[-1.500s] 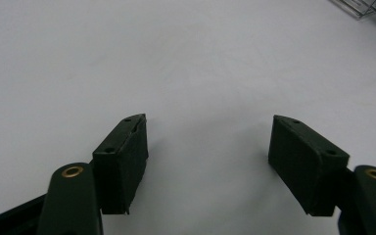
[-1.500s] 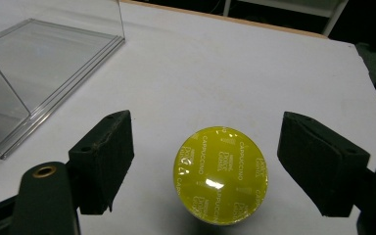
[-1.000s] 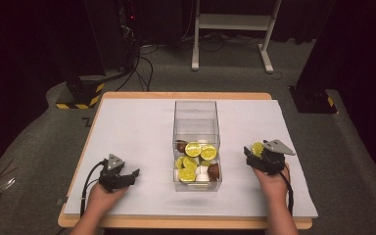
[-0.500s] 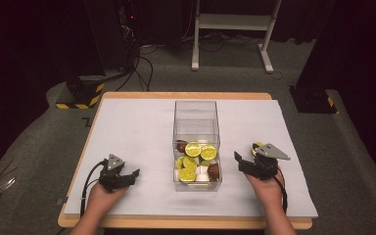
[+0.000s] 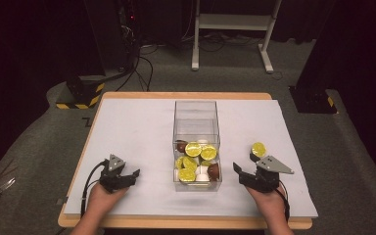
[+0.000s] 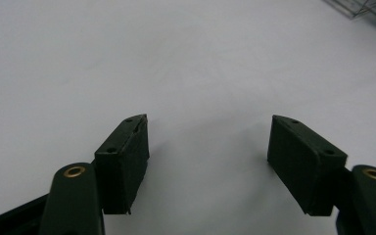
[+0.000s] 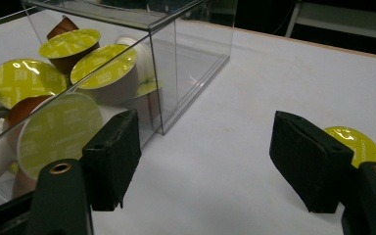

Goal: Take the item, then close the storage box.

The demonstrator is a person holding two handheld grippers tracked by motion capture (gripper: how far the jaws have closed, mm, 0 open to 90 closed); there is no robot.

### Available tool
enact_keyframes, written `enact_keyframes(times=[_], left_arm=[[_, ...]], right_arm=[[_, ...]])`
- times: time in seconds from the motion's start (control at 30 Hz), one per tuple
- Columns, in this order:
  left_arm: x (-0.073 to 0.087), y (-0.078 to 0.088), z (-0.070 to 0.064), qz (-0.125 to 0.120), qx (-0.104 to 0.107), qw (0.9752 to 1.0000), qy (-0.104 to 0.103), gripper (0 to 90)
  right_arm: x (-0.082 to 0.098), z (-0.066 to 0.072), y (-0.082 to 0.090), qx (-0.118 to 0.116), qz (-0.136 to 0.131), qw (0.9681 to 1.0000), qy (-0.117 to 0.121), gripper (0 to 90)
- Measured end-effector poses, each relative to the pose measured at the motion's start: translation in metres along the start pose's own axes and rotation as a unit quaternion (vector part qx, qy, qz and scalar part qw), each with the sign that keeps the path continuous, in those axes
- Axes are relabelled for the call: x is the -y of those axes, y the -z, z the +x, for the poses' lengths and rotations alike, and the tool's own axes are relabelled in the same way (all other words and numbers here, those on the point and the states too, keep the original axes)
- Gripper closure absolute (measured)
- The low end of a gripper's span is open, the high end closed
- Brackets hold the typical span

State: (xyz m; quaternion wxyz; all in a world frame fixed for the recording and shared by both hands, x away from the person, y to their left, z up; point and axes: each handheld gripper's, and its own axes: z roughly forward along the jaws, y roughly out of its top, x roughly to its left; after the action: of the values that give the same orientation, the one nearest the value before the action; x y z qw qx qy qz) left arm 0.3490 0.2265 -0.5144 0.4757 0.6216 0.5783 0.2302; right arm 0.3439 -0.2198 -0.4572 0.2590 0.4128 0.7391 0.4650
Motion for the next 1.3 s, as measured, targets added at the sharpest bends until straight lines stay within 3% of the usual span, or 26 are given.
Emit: enact_keyframes(times=[0.23, 0.5, 0.53, 0.7, 0.87, 0.97, 1.03, 1.3], left_arm=[[-0.003, 0.005, -0.018, -0.014, 0.021, 0.9997, 0.006, 31.9], [0.002, 0.017, -0.051, -0.010, 0.060, 0.9981, -0.010, 30.9], [0.004, 0.019, -0.055, -0.005, 0.063, 0.9978, -0.019, 30.9], [0.010, 0.024, -0.074, -0.015, 0.073, 0.9969, -0.025, 31.5], [0.009, 0.028, -0.080, -0.015, 0.101, 0.9945, -0.023, 31.3], [0.010, 0.028, -0.082, -0.017, 0.104, 0.9942, -0.022, 31.2], [0.011, 0.028, -0.083, -0.010, 0.104, 0.9940, -0.033, 30.3], [0.011, 0.031, -0.089, -0.013, 0.130, 0.9911, -0.024, 28.1]], right_arm=[[0.010, 0.008, -0.003, -0.015, 0.010, 0.9997, 0.019, 28.3], [0.013, 0.011, 0.000, -0.022, 0.008, 0.9996, 0.017, 29.2], [0.015, 0.013, 0.001, -0.020, 0.009, 0.9996, 0.019, 28.9], [0.019, 0.016, 0.005, -0.017, 0.010, 0.9996, 0.021, 28.4], [0.021, 0.017, 0.006, -0.016, 0.015, 0.9995, 0.023, 28.5], [0.021, 0.018, 0.006, -0.017, 0.016, 0.9995, 0.021, 28.6], [0.021, 0.018, 0.006, -0.017, 0.016, 0.9995, 0.019, 28.7], [0.028, 0.022, 0.005, -0.032, 0.035, 0.9988, 0.011, 29.0]])
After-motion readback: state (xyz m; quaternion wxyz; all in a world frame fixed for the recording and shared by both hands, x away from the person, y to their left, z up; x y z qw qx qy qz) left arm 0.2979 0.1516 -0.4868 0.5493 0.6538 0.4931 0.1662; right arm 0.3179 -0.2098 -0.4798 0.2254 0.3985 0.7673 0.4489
